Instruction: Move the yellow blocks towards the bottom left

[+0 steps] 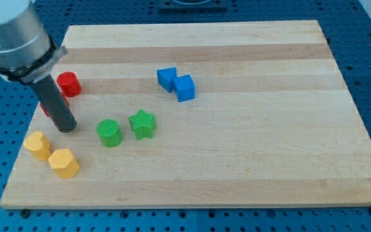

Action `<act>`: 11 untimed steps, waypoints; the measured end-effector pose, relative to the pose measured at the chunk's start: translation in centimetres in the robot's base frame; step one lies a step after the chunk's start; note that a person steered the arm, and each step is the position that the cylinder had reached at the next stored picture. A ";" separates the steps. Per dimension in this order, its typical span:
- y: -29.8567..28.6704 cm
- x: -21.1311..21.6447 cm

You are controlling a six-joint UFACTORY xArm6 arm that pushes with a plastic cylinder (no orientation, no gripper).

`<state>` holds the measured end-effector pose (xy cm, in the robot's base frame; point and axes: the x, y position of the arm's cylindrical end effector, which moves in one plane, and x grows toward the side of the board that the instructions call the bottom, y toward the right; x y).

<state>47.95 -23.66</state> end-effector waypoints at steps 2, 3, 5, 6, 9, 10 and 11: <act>-6.8 0.1; -6.5 2.7; -1.4 6.5; -2.5 5.0; 5.6 2.5; 4.3 3.7; 1.2 4.4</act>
<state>52.36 -22.47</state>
